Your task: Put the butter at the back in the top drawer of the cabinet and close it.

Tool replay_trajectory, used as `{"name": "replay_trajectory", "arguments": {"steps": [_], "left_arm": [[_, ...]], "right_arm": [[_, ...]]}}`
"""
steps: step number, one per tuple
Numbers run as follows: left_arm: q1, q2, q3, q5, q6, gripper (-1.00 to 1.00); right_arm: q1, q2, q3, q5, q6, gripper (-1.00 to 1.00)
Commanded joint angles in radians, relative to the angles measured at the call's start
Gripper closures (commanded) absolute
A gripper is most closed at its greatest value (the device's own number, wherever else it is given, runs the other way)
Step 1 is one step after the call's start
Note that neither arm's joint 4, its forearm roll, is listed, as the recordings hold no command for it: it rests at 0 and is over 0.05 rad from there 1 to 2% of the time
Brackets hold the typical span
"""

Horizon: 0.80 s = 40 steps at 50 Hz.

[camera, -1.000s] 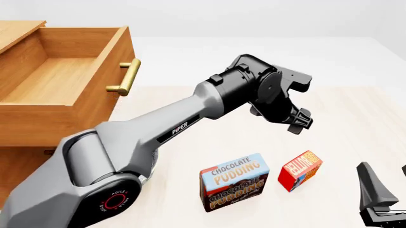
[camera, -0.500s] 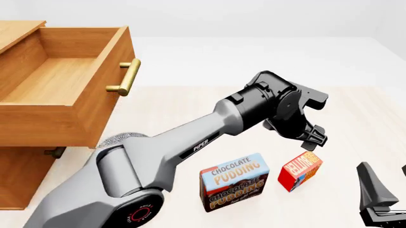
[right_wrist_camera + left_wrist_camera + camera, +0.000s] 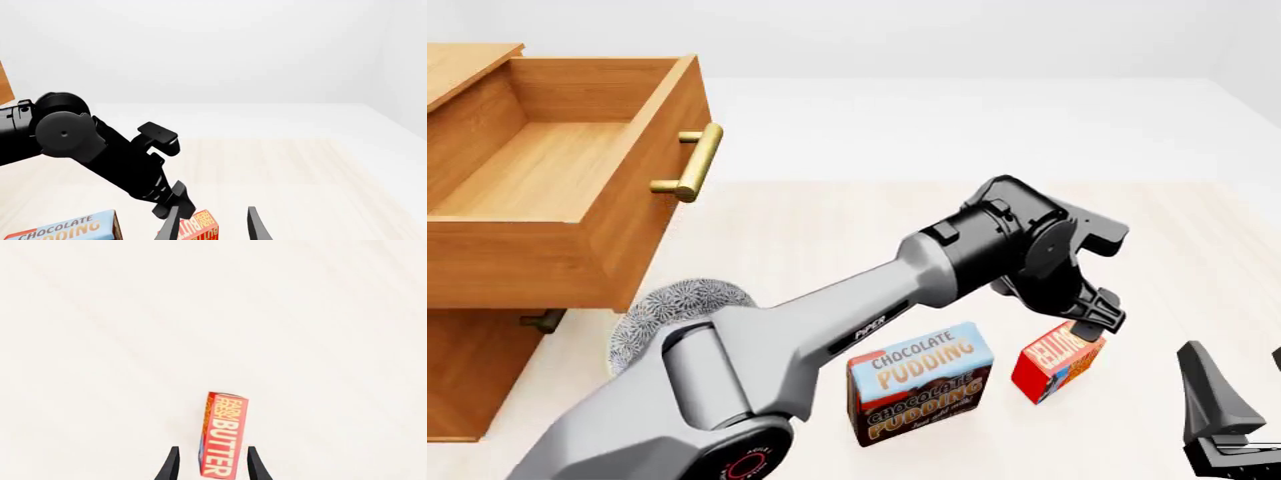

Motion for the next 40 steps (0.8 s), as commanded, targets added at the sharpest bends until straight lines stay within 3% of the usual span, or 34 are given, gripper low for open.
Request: {"name": "replay_trajectory", "arguments": {"steps": [1,26,40], "left_arm": [[-0.007,0.025,-0.017,0.006,-0.011,-1.0],[-0.025,0.057,-0.028,0.007,-0.027,-1.0],[-0.025,0.05,0.021,-0.021,-0.039,-1.0]], "right_arm": [[0.0,0.0,0.0,0.0,0.0,-1.0],[0.0,0.0,0.0,0.0,0.0,-1.0],[0.0,0.0,0.0,0.0,0.0,-1.0]]}}
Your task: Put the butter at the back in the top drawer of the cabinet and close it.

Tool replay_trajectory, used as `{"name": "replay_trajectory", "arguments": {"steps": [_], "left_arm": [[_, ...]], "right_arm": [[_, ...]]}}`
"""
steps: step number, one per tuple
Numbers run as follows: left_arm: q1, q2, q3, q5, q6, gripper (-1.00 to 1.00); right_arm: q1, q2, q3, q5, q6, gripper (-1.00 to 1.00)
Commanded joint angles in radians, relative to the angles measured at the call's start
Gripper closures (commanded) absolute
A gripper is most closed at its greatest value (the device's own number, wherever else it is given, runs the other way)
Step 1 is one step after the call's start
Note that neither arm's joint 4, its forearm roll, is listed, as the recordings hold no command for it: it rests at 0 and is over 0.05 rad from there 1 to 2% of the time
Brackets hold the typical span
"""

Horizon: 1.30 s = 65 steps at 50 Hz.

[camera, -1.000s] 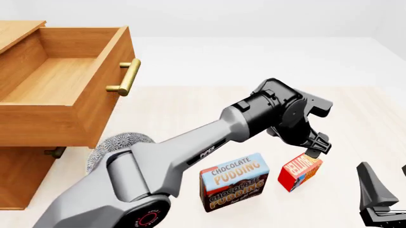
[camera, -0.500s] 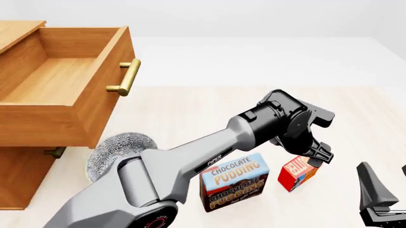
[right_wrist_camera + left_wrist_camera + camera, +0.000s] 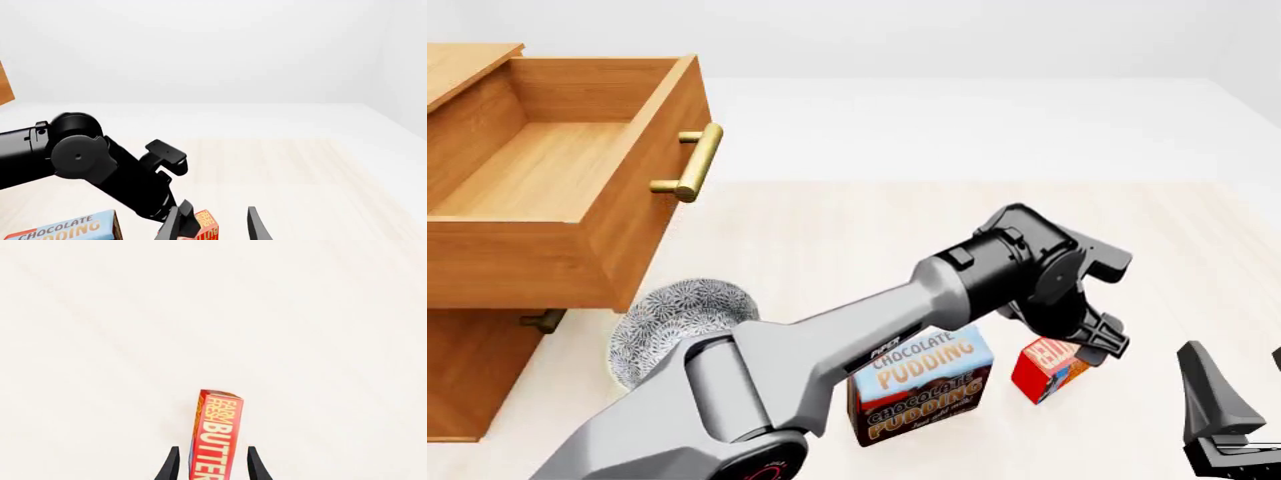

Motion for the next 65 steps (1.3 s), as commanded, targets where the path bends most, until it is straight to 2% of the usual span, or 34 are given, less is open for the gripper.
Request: {"name": "replay_trajectory", "arguments": {"steps": [1,15,61,62,65], "left_arm": [[-0.002,-0.002,0.032,-0.019,-0.01,-1.0],[-0.005,0.002,0.065,-0.039,-0.025,-1.0],[-0.018,0.071,0.033,-0.02,-0.051,-1.0],[-0.017,0.071,0.032,-0.02,-0.049,1.0],[-0.019,0.081,0.018,-0.009,-0.046,1.0]], "right_arm": [[0.0,0.0,0.0,0.0,0.0,-1.0],[0.0,0.0,0.0,0.0,0.0,-1.0],[0.0,0.0,0.0,0.0,0.0,-1.0],[0.0,0.0,0.0,0.0,0.0,-1.0],[0.0,0.0,0.0,0.0,0.0,-1.0]]}}
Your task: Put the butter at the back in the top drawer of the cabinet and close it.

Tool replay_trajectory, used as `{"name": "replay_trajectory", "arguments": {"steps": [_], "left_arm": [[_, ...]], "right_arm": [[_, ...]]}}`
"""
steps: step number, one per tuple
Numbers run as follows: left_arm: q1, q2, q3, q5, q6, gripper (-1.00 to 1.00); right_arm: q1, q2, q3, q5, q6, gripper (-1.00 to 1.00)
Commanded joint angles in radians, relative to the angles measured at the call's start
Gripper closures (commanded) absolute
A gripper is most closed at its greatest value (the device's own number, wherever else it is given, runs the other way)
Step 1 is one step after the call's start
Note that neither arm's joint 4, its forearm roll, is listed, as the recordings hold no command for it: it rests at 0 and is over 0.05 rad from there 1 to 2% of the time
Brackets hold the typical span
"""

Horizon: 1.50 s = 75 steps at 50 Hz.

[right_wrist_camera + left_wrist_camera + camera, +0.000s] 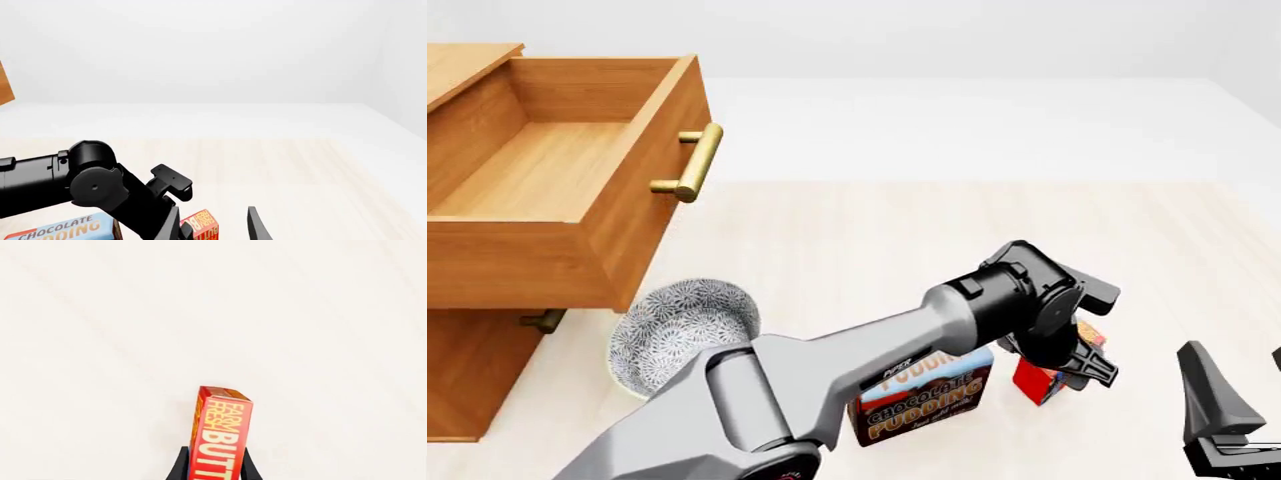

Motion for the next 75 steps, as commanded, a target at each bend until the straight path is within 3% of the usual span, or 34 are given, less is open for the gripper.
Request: {"name": "replay_trajectory", "arguments": {"steps": [1,19,43,59,75], "left_arm": [[-0.006,0.024,-0.021,0.016,0.003,1.0],[0.0,-0.015,0.014,-0.003,0.012,1.0],[0.051,-0.227,0.17,-0.132,0.085,1.0],[0.064,-0.33,0.211,-0.151,0.125,1.0],[0.102,-0.484,0.316,-0.173,0.168,1.0]], "right_arm": [[0.0,0.0,0.0,0.0,0.0,-1.0],[0.0,0.0,0.0,0.0,0.0,-1.0],[0.0,0.0,0.0,0.0,0.0,-1.0],[0.0,0.0,0.0,0.0,0.0,-1.0],[0.0,0.0,0.0,0.0,0.0,-1.0]]}}
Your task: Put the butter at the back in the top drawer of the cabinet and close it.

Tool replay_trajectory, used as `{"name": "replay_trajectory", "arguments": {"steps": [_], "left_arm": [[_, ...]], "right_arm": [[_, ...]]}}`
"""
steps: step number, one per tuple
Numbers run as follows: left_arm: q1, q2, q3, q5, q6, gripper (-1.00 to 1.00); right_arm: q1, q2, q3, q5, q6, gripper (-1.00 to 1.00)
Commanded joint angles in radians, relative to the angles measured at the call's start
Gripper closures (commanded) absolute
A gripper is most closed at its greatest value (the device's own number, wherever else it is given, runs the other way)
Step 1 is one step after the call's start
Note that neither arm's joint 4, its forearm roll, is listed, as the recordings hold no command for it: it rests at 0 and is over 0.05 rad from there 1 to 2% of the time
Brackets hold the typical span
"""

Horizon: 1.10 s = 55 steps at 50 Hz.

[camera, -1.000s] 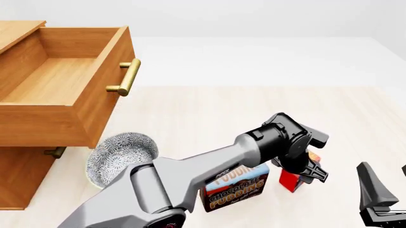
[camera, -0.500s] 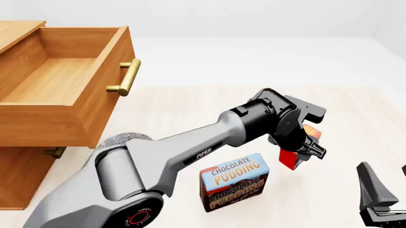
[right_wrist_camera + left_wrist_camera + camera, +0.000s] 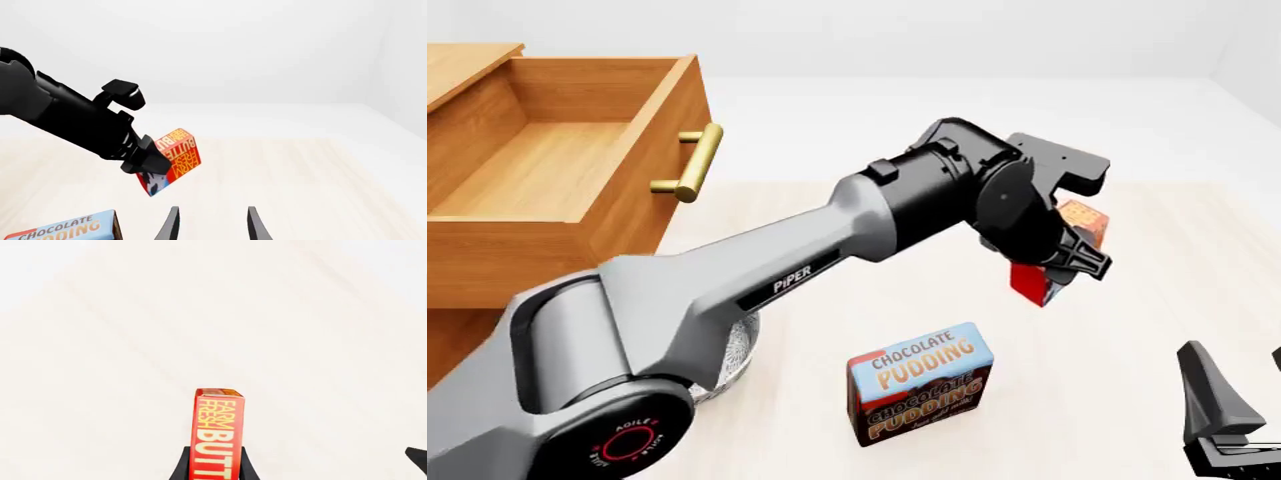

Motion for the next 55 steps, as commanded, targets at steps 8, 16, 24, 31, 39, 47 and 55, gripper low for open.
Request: {"name": "replay_trajectory", "arguments": {"steps": [8,16,24,31,39,47,55], "left_arm": [[0.039,-0.166,0.073,-0.017,0.065,1.0],[0.047,-0.198,0.068,-0.003,0.079,1.0],[0.065,-0.269,0.106,0.0,0.103,1.0],[0.087,-0.325,0.127,0.015,0.111,1.0],[0.114,-0.393,0.153,0.028,0.133,1.0],[0.148,-0.45,0.147,0.052,0.158,1.0],[0.173,-0.491,0.151,0.071,0.18,1.0]], "right_arm": [[0.0,0.0,0.0,0.0,0.0,-1.0],[0.0,0.0,0.0,0.0,0.0,-1.0],[0.0,0.0,0.0,0.0,0.0,-1.0],[0.0,0.0,0.0,0.0,0.0,-1.0],[0.0,0.0,0.0,0.0,0.0,-1.0],[0.0,0.0,0.0,0.0,0.0,-1.0],[0.0,0.0,0.0,0.0,0.0,-1.0]]}}
